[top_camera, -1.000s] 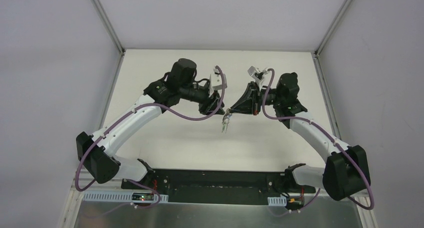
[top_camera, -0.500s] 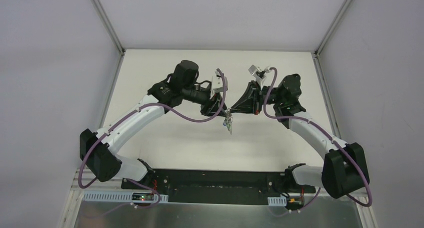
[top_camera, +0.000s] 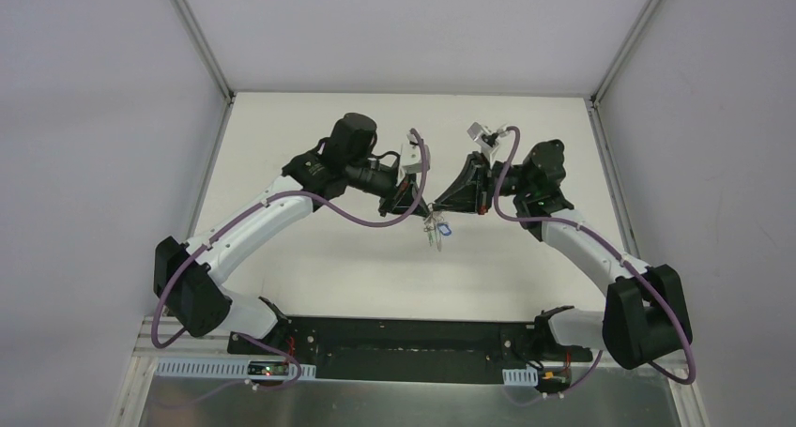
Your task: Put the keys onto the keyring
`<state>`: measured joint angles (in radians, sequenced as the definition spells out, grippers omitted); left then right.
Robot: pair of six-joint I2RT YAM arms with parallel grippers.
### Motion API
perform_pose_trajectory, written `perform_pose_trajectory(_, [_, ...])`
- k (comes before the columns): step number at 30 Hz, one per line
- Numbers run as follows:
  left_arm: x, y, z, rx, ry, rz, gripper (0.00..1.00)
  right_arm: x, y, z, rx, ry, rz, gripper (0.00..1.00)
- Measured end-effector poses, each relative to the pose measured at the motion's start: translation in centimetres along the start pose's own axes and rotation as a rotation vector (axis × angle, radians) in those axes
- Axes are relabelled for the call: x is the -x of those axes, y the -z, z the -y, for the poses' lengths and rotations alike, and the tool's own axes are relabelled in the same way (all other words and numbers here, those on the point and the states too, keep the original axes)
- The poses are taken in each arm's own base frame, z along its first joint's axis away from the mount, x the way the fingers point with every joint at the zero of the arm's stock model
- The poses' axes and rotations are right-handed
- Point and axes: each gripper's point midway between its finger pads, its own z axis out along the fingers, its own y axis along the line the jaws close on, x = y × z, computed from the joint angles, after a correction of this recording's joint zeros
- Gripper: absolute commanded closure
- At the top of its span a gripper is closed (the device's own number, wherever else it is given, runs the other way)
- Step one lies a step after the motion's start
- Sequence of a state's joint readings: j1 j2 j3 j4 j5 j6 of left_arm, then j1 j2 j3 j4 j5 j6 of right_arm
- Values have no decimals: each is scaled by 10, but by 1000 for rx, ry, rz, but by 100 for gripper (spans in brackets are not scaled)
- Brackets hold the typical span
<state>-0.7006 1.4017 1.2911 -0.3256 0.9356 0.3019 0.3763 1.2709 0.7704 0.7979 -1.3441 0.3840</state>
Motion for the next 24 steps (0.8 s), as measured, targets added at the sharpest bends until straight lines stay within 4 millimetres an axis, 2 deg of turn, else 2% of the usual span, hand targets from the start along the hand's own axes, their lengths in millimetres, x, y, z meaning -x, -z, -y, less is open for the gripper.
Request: perform_pose_trajectory(24, [-10,-13,1,-52,127,-27,100,-12,2,1,2,-18,-1,100])
